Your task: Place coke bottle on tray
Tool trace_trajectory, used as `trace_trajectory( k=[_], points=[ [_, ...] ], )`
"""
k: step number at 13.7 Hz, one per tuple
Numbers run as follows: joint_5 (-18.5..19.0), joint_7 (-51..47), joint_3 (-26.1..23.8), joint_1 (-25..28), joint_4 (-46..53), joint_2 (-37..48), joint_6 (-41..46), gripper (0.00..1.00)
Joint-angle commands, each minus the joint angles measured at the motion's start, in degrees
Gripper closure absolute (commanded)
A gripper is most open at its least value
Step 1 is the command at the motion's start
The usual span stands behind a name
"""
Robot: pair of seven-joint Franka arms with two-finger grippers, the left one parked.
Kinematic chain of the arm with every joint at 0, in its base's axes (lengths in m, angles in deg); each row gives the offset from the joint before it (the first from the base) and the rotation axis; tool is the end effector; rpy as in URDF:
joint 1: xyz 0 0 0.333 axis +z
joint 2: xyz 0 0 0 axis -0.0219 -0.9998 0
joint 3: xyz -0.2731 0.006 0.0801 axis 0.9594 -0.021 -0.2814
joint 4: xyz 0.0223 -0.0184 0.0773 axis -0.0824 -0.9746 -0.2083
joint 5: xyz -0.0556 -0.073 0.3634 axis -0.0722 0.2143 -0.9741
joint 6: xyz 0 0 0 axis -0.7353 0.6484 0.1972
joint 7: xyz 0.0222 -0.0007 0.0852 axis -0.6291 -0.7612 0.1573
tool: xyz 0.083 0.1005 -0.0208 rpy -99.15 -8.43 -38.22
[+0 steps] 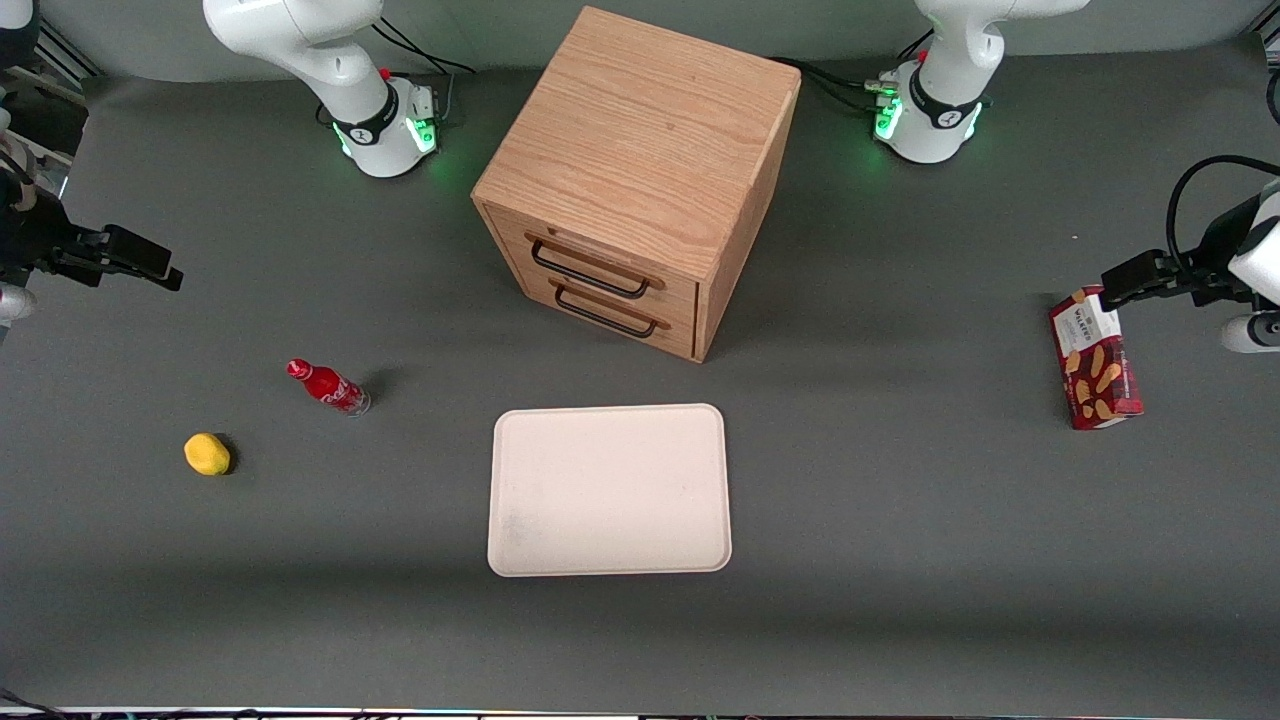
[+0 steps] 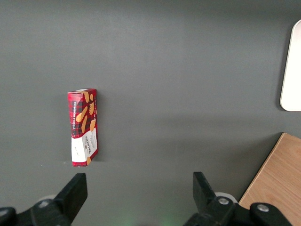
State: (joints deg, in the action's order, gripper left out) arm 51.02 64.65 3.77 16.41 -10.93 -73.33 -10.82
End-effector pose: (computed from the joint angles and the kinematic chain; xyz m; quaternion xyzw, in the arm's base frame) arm 0.5238 -0.0080 0.5688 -0.9978 0.0556 0.0349 0.0101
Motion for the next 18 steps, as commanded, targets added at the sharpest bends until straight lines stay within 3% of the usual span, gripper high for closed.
trace_trajectory(
  k=[1,7,11,15,18],
  points=[
    [0.52,-1.39,0.12,0.04,2.10,-0.94,1.51,0.00],
    [0.08,-2.44,-0.14,0.40,-1.14,-2.52,-1.98,0.00],
    [0.08,-1.47,0.12,0.31,-15.45,-1.20,-15.59,0.00],
    [0.17,-1.12,0.04,0.57,-32.50,-0.93,-37.81,0.00],
    [0.25,1.42,-0.23,0.66,-37.36,-4.88,-47.69,0.00]
  ],
)
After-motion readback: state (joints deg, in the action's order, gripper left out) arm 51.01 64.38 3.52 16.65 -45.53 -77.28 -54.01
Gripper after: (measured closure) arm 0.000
